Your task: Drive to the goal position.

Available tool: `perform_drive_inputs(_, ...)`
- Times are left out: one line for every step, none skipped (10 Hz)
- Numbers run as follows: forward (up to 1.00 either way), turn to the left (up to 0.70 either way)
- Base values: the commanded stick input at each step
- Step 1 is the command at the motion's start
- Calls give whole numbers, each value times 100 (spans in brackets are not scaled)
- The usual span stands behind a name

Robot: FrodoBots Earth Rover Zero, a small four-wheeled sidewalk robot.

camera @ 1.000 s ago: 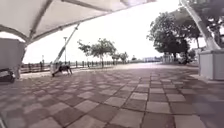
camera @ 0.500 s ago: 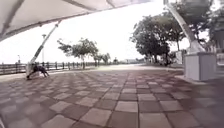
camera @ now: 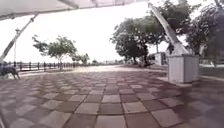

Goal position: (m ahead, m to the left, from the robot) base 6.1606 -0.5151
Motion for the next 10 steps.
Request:
perform_drive_inputs(100, 0)
perform_drive_inputs(100, 0)
perform_drive_inputs(100, 0)
perform_drive_inputs(100, 0)
perform_drive_inputs(100, 0)
perform_drive_inputs(100, 0)
perform_drive_inputs(100, 4)
perform_drive_inputs(100, 27)
perform_drive_inputs(100, 0)
perform_drive_inputs(100, 0)
